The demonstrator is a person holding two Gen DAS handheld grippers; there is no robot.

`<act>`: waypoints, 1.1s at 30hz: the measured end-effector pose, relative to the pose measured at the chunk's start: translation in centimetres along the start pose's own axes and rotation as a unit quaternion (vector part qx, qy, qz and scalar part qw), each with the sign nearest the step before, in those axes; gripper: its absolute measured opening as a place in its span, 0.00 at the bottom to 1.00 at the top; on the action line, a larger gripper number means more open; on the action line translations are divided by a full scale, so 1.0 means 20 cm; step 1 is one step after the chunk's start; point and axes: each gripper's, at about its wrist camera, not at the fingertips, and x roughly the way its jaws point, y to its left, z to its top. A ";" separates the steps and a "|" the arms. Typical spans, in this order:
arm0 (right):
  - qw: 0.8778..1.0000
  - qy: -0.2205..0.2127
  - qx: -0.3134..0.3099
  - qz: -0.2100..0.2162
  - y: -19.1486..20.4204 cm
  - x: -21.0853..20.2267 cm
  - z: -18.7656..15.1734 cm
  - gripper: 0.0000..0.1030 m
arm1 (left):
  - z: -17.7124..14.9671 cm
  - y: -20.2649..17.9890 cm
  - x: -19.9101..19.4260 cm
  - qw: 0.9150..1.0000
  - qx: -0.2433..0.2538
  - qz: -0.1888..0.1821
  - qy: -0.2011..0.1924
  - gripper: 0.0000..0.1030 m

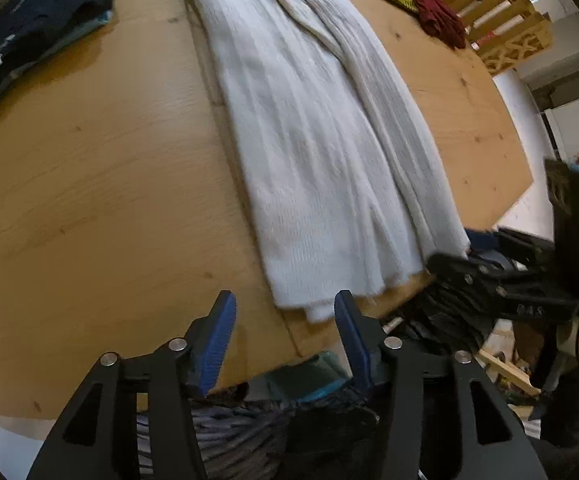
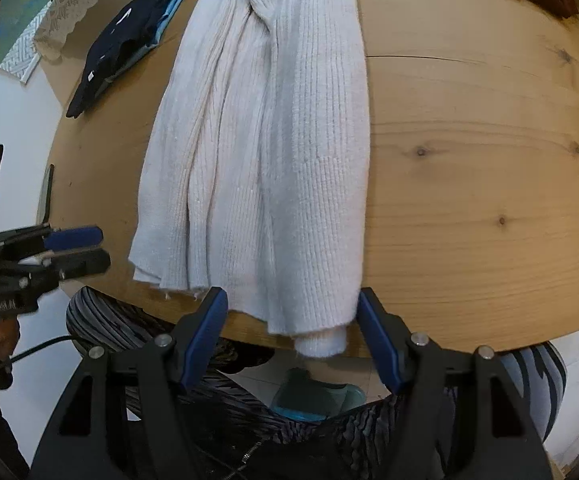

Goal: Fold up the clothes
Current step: 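Lift the hem with both tools and fold it toward the collar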

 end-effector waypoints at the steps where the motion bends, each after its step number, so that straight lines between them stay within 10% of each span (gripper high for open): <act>1: 1.000 0.000 0.000 -0.002 0.00 0.00 0.00 0.64 | 0.01 0.01 0.02 1.000 -0.006 -0.005 0.003 0.48; 20: 0.995 -0.043 -0.048 -0.076 0.13 0.04 -0.09 0.64 | -0.01 -0.16 0.19 1.000 0.013 0.000 0.017 0.63; 25: 0.991 -0.046 -0.081 -0.097 0.16 0.05 -0.10 0.60 | -0.04 -0.20 0.19 0.998 0.048 0.032 0.007 0.47; 29: 0.989 -0.045 -0.097 -0.107 0.15 0.04 -0.11 0.23 | -0.06 -0.20 0.18 0.998 0.058 0.010 0.006 0.21; 33: 0.995 -0.044 -0.076 -0.052 0.07 0.02 -0.10 0.19 | -0.08 -0.21 0.17 0.998 0.070 -0.007 -0.007 0.17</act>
